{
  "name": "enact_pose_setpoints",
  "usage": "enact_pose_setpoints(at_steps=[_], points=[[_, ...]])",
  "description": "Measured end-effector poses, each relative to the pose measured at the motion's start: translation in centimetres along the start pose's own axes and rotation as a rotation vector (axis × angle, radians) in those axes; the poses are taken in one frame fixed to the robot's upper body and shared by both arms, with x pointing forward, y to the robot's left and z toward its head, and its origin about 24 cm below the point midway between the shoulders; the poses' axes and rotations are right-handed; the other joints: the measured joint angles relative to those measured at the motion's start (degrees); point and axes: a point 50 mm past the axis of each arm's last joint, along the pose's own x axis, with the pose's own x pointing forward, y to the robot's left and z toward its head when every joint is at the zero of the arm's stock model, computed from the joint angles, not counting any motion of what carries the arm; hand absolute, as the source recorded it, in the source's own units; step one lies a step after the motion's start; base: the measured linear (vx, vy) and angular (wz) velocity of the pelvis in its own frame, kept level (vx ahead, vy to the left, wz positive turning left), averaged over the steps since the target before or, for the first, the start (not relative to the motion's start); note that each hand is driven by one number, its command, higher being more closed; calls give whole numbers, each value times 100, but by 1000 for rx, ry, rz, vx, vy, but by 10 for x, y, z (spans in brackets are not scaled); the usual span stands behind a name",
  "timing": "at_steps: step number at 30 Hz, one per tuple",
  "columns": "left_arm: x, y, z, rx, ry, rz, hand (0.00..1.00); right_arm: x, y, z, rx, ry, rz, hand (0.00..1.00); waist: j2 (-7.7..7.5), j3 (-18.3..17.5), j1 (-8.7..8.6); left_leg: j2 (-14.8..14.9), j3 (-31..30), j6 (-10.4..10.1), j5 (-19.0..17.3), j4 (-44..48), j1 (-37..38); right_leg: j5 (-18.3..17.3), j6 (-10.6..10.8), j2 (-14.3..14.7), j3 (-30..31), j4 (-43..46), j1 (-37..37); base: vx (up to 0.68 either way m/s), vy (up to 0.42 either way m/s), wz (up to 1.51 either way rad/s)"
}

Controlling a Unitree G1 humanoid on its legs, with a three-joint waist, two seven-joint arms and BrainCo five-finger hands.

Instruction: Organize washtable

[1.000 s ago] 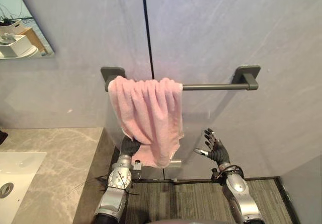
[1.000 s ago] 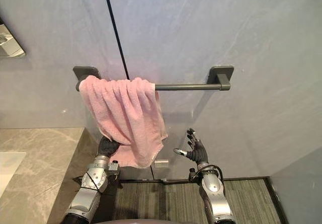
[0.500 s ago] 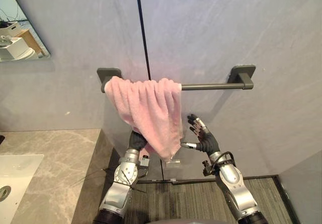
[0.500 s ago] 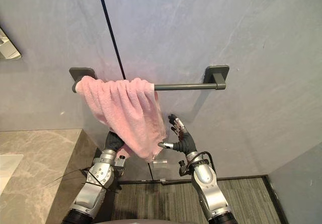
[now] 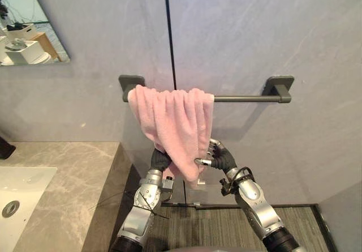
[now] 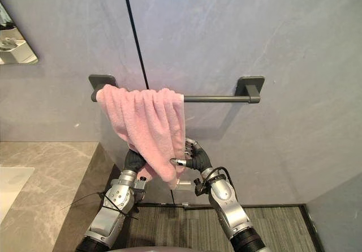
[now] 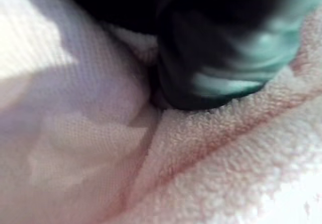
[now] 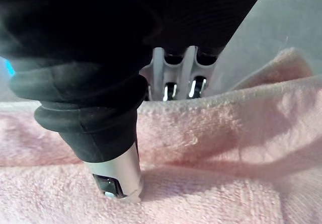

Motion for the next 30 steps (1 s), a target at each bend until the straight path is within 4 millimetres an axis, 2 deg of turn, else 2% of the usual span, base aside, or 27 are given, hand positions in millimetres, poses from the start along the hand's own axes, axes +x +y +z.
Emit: enact_pose_setpoints(at_steps=[7,13,17,26,30], points=[[-10,0,-10,-18,47,-3,100,5,4,-3,15,13,24,100,-57,-1,142,20,-127,-6,3,-5,-29,-106,-25,14,-124,100,-9,-5,-24,9],[-16,4,-16,-20,77,14,100,7,3,-6,32,22,-2,100,-130,4,139,19,-156,-8,4,-6,-42,-141,-29,12,-141,135,-19,-3,-4,2],[-17,5,-17,-19,79,22,100,5,-5,-6,58,13,-74,100,-209,13,150,20,-167,-8,4,-13,-42,-177,-24,9,-144,176,-23,-19,-5,1],[-15,11,-16,-32,73,65,100,-13,-32,-4,99,-19,-267,100,-215,14,131,24,-126,-12,1,-21,-49,-226,-16,4,-107,266,-116,-2,-1,-1],[-14,9,-15,-42,68,66,100,-18,-37,0,106,-43,-316,100,-215,15,120,27,-101,-15,-6,-21,-47,-225,-16,8,-89,262,-132,-11,-6,-3]])
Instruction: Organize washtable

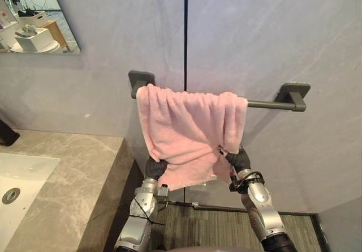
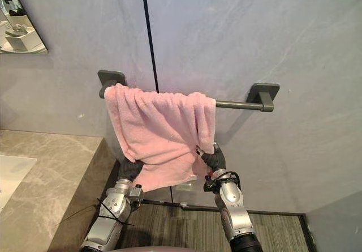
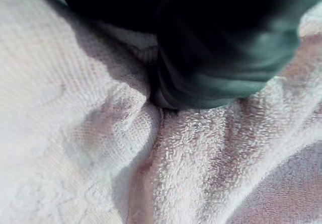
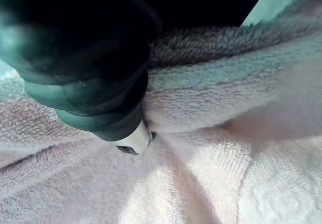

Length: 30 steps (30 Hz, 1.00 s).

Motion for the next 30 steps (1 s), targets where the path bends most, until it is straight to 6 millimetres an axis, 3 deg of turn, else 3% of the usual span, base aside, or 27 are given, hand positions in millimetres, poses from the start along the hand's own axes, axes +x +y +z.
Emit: enact_pose_setpoints(at_steps=[8,18,30], points=[[4,-8,11,-22,-46,-24,100,0,-5,13,23,-60,-38,100,6,2,-24,6,119,-17,-52,20,0,3,2,7,117,-16,-77,-4,-1,-7],[10,-25,18,-12,-78,-116,100,-2,-18,15,24,-70,-112,100,77,31,-305,18,234,-12,-93,25,39,5,-1,18,303,-18,-95,2,-7,-10],[13,-30,16,-5,-64,-140,100,-6,-26,12,12,-59,-147,100,142,35,-311,13,315,-13,-130,29,3,10,6,18,421,-22,-186,-2,-1,-5]])
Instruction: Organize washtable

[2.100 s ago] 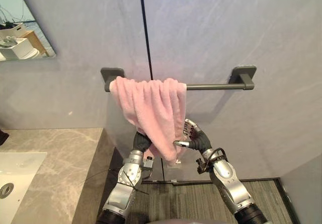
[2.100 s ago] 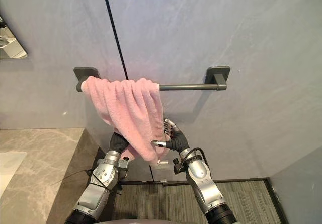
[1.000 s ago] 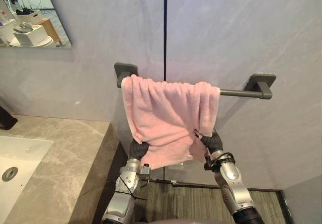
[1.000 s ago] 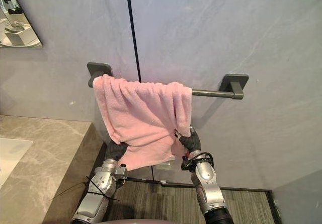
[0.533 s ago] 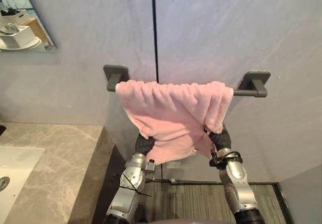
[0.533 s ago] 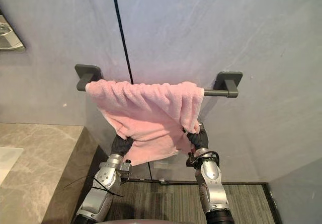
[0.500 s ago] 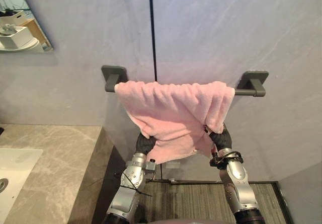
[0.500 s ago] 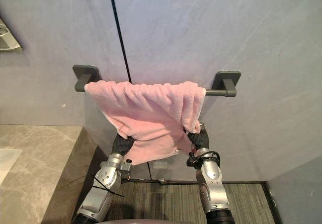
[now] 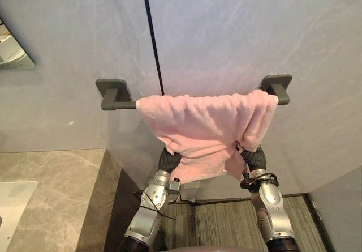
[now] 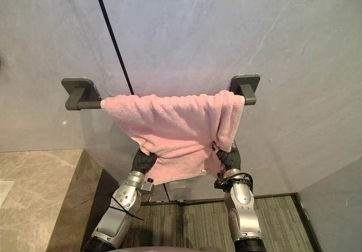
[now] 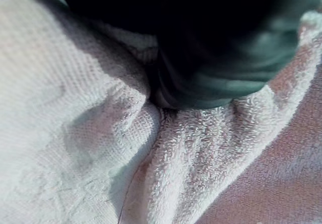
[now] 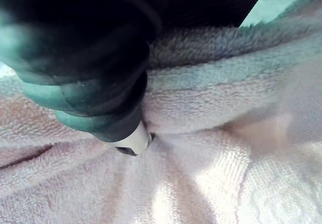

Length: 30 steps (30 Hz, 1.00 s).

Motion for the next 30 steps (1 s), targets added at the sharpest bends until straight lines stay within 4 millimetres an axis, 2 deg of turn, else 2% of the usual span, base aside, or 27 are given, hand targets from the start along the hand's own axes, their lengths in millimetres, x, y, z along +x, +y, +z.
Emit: enact_pose_setpoints(at_steps=[14,15,17,18,23,30], points=[[-16,9,-19,-28,84,68,100,-2,6,-13,-54,45,51,100,-4,-23,18,-14,-171,2,3,22,-10,8,27,-20,-132,11,62,-27,-10,5],[-17,10,-20,-32,87,76,100,-3,7,-13,-56,46,58,0,-3,-23,19,-14,-178,1,3,27,-11,7,27,-20,-139,10,69,-22,-18,7],[-18,11,-21,-35,92,83,100,-3,8,-15,-57,51,60,0,-3,-23,21,-14,-220,2,3,47,-11,5,28,-21,-174,8,101,-24,-17,9],[-18,12,-20,-40,92,89,0,-3,7,-15,-60,52,59,0,-3,-23,25,-13,-232,1,3,58,-15,5,28,-21,-186,11,107,-26,-14,6],[-21,23,-22,-41,98,129,0,-5,1,-21,-79,80,34,0,3,-59,19,-11,-310,-2,7,70,-17,6,28,-18,-270,15,115,-45,-18,7],[-32,28,-34,-45,167,131,0,-13,-16,-34,-84,147,-63,0,-2,-132,27,-13,-328,-16,36,-32,34,9,25,-13,-294,-22,137,-4,-2,0]])
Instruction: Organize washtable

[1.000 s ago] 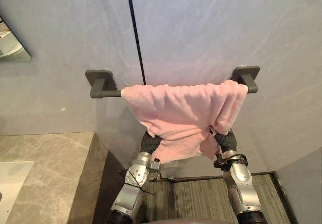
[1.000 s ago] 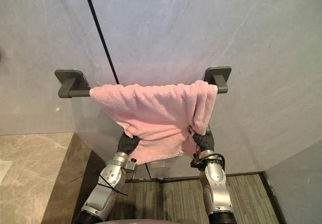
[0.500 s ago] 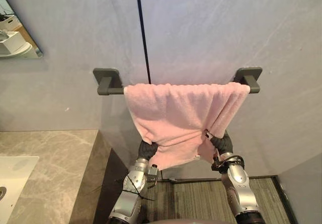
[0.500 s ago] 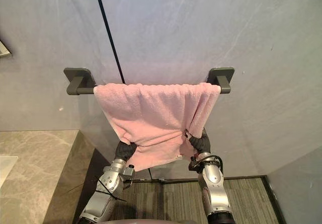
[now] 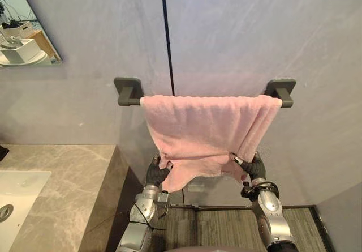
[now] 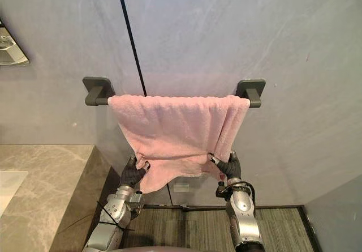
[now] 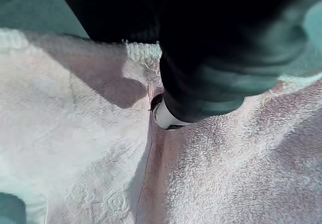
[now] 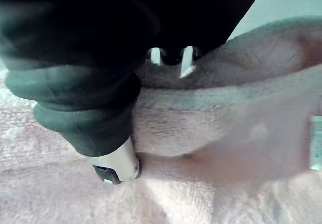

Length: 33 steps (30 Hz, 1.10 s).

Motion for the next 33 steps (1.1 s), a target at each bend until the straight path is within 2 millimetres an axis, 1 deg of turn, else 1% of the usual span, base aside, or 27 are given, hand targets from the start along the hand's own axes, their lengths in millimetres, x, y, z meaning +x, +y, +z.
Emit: enact_pose_setpoints(at_steps=[2,4,7,9,12,14,16,18,19,21,22,23,25,27,28,29,31,32,33], points=[[0,2,-4,3,16,6,0,-4,-4,-6,7,25,-24,0,-11,7,0,-2,1,0,0,-2,37,6,-5,0,-6,-39,69,0,0,0],[-1,9,-9,5,41,39,0,-14,-12,-26,5,121,-60,0,-33,7,2,0,1,-1,-2,-4,59,14,-11,5,-14,-87,105,0,0,0],[-6,20,-14,-13,62,86,0,-27,-24,-43,22,206,-123,0,-29,14,-14,0,8,-1,-2,-5,52,18,-14,5,-9,-89,107,0,0,0],[-10,27,-17,-14,77,116,0,-34,-34,-47,33,224,-178,0,-30,14,-17,1,16,-1,-2,-5,52,23,-18,6,-3,-90,100,-18,-4,-1],[-16,47,-19,-31,87,213,0,-42,-53,-48,85,223,-293,0,-34,16,-17,9,39,-1,-4,-7,45,41,-21,9,18,-99,78,-46,-8,-3],[-20,60,-19,-33,88,280,0,-46,-61,-45,101,205,-335,0,-32,17,-15,12,58,2,-12,-8,31,66,-18,9,36,-142,77,-35,-4,-5],[-26,71,-15,-41,69,339,0,-50,-69,-32,120,141,-383,0,-29,18,-6,13,75,16,-26,-7,2,80,-7,8,52,-175,65,-13,-2,-5],[-33,84,2,-55,-9,415,0,-54,-81,-7,116,30,-443,0,-37,17,6,18,132,7,-32,-4,0,83,-3,-1,100,-171,64,23,2,-10],[-35,87,8,-59,-34,431,0,-55,-84,-1,114,4,-458,0,-39,16,19,20,150,2,-35,-3,4,83,-3,-3,113,-170,65,14,3,-13],[-39,97,35,-63,-157,487,0,-56,-94,26,106,-118,-508,0,-40,15,72,29,201,-14,-71,2,10,81,-2,-11,157,-169,72,-3,0,-11],[-40,99,44,-58,-194,496,0,-57,-95,34,102,-153,-519,0,-40,15,75,29,205,-15,-86,23,12,81,-1,-13,159,-169,75,15,-3,-7],[-43,102,62,-51,-276,519,0,-58,-98,51,92,-226,-531,0,-38,14,80,31,219,-13,-107,43,33,80,0,-13,171,-169,79,21,-4,-5],[-51,104,92,-38,-418,544,0,-61,-100,76,74,-343,-543,0,-34,11,79,32,235,-10,-121,61,42,80,1,-14,181,-167,87,8,-6,-5],[-66,103,129,-17,-614,567,0,-63,-97,111,54,-508,-534,0,-28,11,63,31,250,-8,-180,157,55,80,1,-20,201,-164,136,-7,-4,-2],[-69,103,137,-12,-658,570,0,-63,-95,119,50,-550,-524,0,-23,11,51,30,248,-9,-193,174,73,79,1,-22,201,-164,166,0,0,0],[-76,100,151,-4,-740,570,0,-65,-89,135,35,-633,-502,0,-11,4,31,28,243,-11,-219,218,101,73,11,-23,202,-163,210,-42,-12,0],[-84,92,169,-1,-855,548,0,-68,-78,157,17,-755,-453,0,19,-3,16,23,241,-13,-232,231,141,64,23,-20,208,-162,255,-59,-17,1],[-89,85,179,-5,-917,518,0,-71,-67,170,19,-826,-396,0,42,-9,7,16,228,-11,-234,233,151,52,39,-14,208,-157,260,-62,-20,3],[-92,80,185,-8,-956,491,0,-72,-58,179,18,-873,-339,0,64,-23,-1,14,223,-9,-235,234,154,49,43,-12,207,-153,251,-96,-25,2]])
